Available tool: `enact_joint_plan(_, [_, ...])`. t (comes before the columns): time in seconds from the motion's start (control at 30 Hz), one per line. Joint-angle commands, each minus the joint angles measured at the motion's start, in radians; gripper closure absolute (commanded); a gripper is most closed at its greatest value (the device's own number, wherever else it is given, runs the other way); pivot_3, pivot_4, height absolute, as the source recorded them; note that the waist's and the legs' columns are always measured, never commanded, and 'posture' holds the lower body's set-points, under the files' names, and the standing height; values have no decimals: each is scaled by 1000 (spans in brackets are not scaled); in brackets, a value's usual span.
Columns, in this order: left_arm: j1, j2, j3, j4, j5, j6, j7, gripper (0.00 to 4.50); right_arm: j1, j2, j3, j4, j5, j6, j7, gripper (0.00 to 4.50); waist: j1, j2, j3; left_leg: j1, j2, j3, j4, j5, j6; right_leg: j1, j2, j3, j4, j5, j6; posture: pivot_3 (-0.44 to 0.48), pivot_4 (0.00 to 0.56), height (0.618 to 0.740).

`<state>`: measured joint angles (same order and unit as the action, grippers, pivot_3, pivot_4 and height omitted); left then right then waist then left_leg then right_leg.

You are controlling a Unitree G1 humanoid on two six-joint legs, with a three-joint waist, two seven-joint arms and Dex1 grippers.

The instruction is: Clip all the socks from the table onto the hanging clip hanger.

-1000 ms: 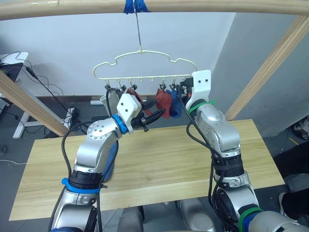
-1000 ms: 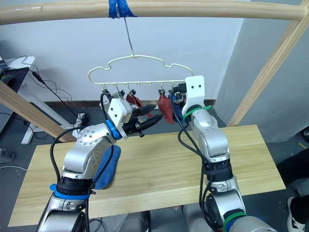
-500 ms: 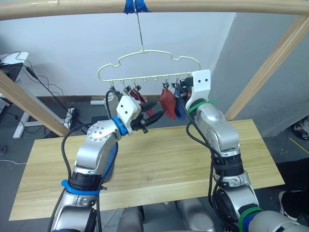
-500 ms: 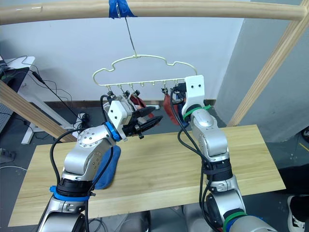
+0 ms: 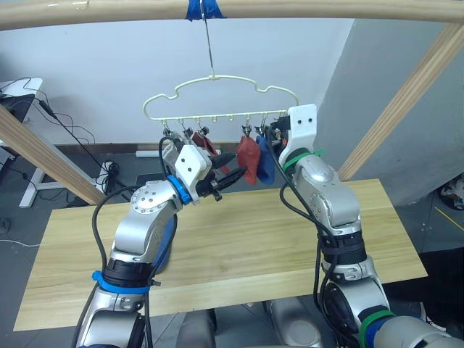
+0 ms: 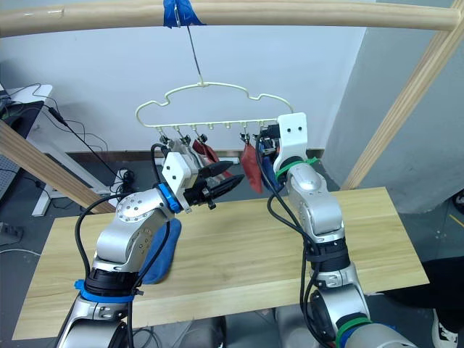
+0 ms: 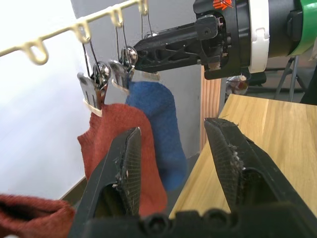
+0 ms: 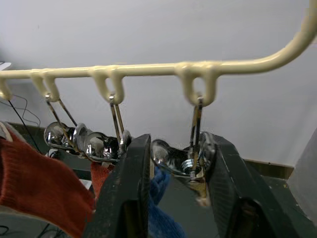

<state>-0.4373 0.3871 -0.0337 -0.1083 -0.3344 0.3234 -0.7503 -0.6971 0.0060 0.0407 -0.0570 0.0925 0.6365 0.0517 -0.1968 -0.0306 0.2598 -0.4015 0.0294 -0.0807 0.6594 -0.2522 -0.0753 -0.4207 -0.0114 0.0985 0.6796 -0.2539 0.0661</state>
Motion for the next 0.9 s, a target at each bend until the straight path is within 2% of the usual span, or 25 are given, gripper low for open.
enact_joint_plan(0.03, [0, -3, -5, -38, -4, -8, 5, 2232, -7, -3, 14, -39, -9, -16, 5, 3043, 0, 0, 0, 0, 0, 0, 0, 0, 0, 0, 0, 0, 0, 0, 0, -198, 185, 740])
enact_joint_plan(0.9, [1, -4, -19, -37, -1, -19, 13, 2232, -11, -10, 17, -12, -42, -81, -13, 3043, 0, 0, 0, 0, 0, 0, 0, 0, 0, 0, 0, 0, 0, 0, 0, -198, 182, 740])
